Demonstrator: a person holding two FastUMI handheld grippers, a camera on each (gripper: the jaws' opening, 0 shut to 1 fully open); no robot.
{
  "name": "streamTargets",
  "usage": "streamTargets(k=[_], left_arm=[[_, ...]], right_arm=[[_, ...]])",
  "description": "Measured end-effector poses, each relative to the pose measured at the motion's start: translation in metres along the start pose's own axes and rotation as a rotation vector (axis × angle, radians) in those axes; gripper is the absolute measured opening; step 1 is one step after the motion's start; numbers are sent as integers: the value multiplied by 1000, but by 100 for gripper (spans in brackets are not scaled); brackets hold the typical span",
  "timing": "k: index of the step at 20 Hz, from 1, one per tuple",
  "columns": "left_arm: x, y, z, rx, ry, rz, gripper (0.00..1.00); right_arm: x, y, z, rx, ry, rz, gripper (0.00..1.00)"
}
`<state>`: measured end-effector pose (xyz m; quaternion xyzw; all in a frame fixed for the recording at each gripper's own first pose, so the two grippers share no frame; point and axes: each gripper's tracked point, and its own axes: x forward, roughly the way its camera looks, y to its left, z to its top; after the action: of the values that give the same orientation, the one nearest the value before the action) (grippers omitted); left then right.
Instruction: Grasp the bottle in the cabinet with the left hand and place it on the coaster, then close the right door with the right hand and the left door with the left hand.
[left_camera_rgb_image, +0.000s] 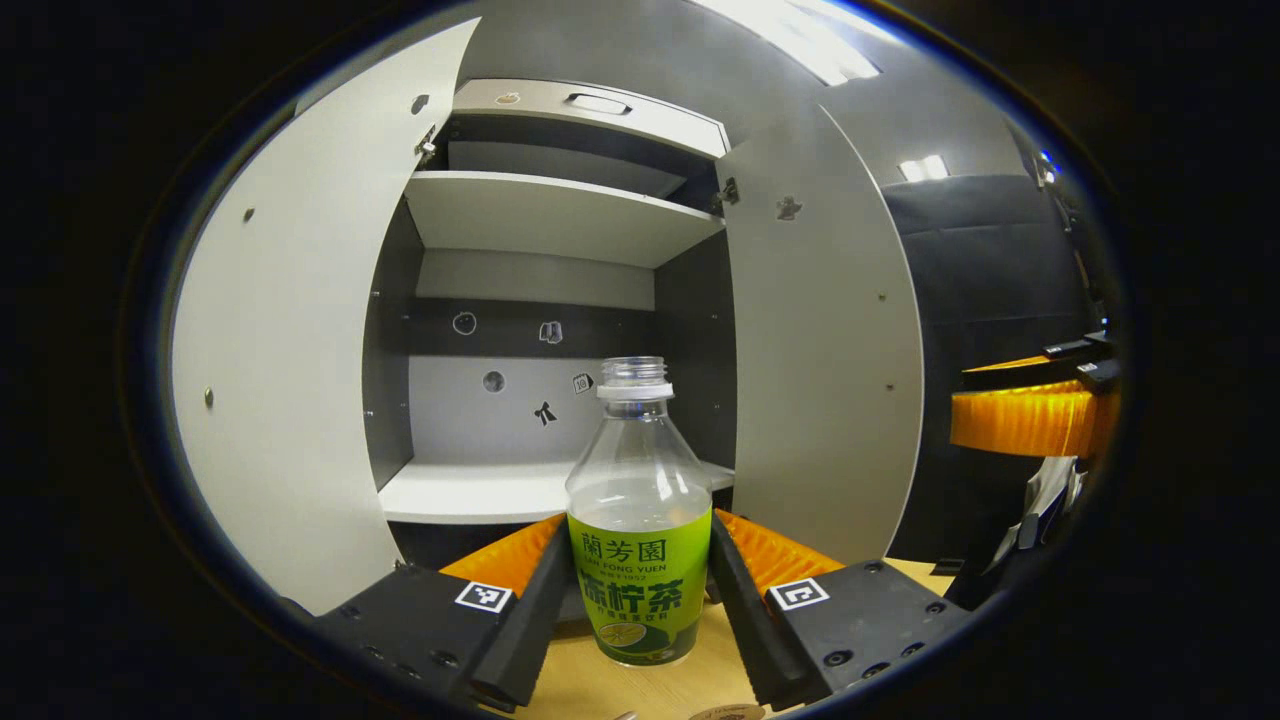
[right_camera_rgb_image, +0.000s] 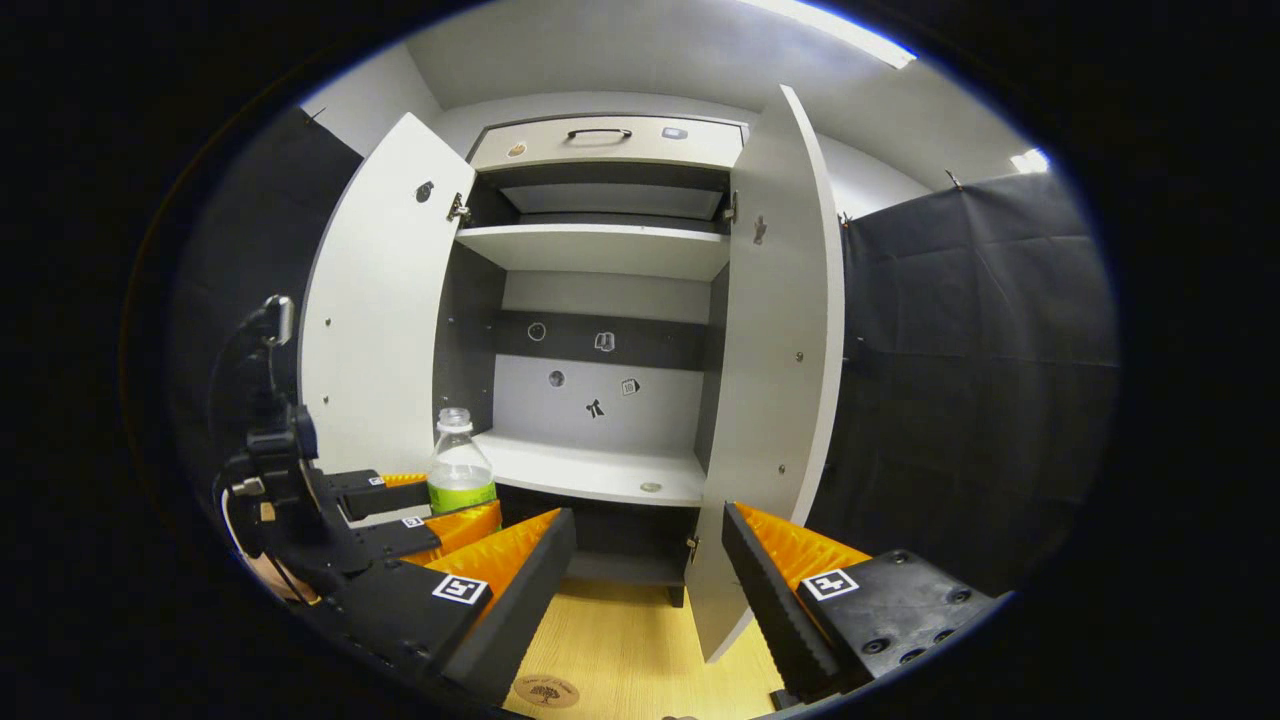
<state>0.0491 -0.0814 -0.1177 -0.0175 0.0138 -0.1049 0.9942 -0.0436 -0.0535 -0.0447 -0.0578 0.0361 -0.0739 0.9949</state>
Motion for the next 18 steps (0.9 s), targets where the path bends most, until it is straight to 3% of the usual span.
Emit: streamTargets(k=[4,7,10,18], left_arm=[[-19,-17,-34,-5,22,12,78],[-29,-32,-57,-6,16,24,78],[-36,-46,-79,14,14,47,78],[-50,-71,-146,19,33,96,78]], right_arm=[[-11,1,-7,28,1,-12,98],[-17,9,-17,25,6,23,98],[-20,12,-37,23,45,61,98],[-22,-9,-99,64,139,67,98]])
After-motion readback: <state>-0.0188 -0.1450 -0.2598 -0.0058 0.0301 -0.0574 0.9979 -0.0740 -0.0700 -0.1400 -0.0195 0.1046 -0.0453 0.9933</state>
